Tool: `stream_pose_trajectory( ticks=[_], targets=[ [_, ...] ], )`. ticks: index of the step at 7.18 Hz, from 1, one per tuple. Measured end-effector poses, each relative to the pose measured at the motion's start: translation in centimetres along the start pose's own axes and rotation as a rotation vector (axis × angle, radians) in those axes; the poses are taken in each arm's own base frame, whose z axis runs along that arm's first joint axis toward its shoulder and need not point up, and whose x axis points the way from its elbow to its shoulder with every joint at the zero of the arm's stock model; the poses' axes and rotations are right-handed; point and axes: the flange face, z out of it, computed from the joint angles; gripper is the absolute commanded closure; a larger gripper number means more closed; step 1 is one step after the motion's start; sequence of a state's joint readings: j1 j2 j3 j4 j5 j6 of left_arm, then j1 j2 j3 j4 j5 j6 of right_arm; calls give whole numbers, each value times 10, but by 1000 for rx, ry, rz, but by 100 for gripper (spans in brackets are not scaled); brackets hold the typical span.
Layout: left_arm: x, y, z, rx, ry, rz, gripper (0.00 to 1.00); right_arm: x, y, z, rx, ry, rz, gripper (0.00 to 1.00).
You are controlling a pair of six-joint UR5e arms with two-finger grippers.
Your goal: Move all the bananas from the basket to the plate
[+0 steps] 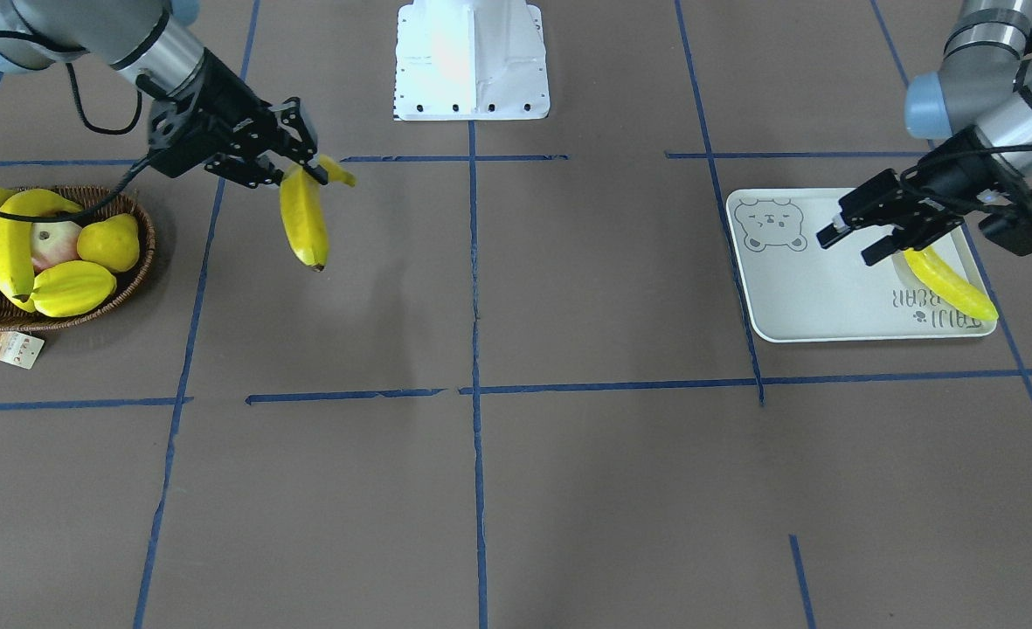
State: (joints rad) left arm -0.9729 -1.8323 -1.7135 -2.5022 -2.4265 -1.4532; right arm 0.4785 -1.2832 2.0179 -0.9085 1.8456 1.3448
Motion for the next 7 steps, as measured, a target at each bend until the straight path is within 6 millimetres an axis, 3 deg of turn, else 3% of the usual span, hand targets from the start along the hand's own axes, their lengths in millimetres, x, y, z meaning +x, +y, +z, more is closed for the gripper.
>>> stream_pose_trajectory(
  ticks=[3, 5, 7],
  targets=[
    [91, 27, 62, -1, 83, -63, 0, -64, 19, 70, 63, -33, 33, 99],
    [121, 45, 85, -15, 114, -80, 0, -87, 15, 94, 69, -36, 39, 98],
    [131, 58, 99, -32, 123, -81, 0, -110, 10, 111, 68, -47, 62, 97]
  ],
)
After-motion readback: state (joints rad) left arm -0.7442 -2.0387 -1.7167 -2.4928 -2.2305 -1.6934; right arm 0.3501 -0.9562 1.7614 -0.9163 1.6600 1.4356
